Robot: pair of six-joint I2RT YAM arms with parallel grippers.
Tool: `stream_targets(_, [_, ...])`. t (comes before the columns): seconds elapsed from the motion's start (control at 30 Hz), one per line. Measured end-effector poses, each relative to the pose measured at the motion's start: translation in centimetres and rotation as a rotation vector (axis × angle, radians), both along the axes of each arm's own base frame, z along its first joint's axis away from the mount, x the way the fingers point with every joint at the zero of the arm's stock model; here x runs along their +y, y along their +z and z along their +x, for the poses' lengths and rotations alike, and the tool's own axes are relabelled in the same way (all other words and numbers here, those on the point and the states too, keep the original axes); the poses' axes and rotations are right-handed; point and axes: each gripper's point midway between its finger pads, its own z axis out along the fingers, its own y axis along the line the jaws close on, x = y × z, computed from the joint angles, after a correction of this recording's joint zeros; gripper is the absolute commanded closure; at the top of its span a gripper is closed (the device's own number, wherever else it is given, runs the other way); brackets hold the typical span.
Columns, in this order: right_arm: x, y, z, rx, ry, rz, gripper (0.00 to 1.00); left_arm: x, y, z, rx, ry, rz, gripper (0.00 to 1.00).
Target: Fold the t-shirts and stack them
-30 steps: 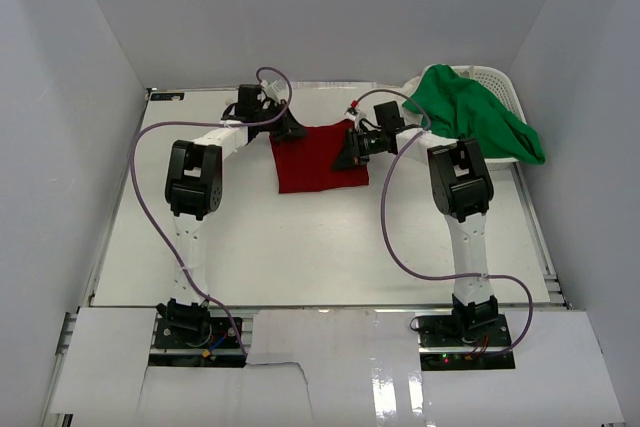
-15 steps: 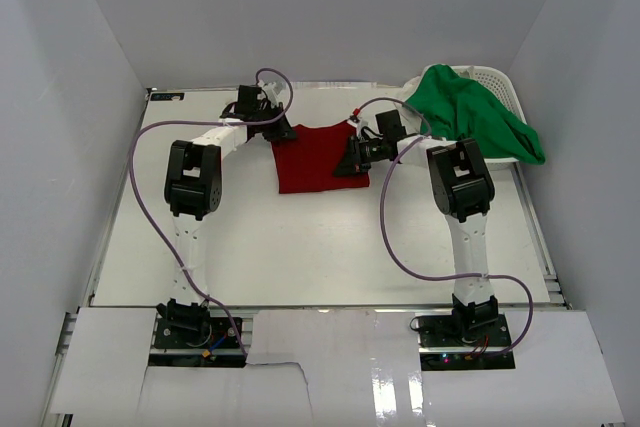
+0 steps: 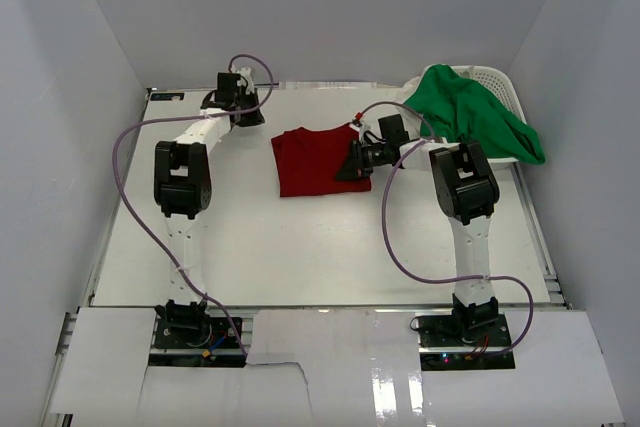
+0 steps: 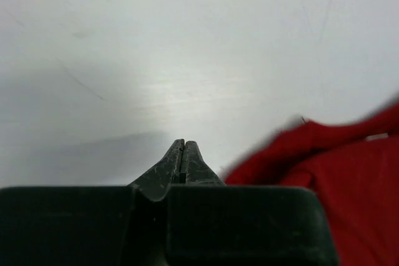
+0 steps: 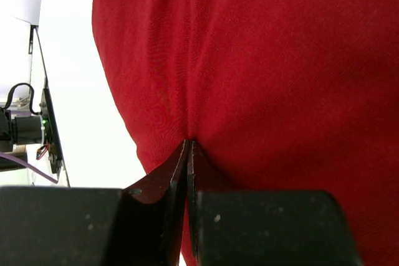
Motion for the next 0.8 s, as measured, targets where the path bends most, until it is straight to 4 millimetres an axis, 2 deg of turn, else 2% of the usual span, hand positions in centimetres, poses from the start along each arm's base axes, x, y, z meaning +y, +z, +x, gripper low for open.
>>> stream_targets(0.17, [-0.2,0.0,-0.5,0.006,0.001,-0.002,0.92,3.4,2.9,2.5,-0.071,0.065,0.020,1.00])
stream_targets(0.27, [-0.2,0.0,-0.5,0.006,0.001,-0.001,0.92,3.5,3.2,2.4,-0.066,0.050,-0.016,1.00])
stream_targets(0.3, [-0.2,0.0,-0.5,0.006,0.001,-0.001,0.92,3.1,3.2,2.2,-0.057,0.034,-0.036,0.96])
stream_targets(0.33, [-0.2,0.0,-0.5,0.006,0.001,-0.001,0.92,2.7,3.2,1.9,-0.046,0.014,-0.056,0.76])
stream_targets(0.43, [-0.2,0.0,-0.5,0.007,0.001,-0.001,0.92,0.9,3.5,0.8,-0.014,-0.066,-0.124,0.46])
stream_targets(0.57, [-0.2,0.0,-0.5,0.007,0.001,-0.001,0.92,-0.9,3.6,-0.6,0.017,-0.150,-0.196,0.37])
stream_targets(0.8, [-0.2,0.1,-0.5,0.007,0.002,-0.002,0.92,-1.7,3.0,-3.2,0.093,-0.236,-0.293,0.38])
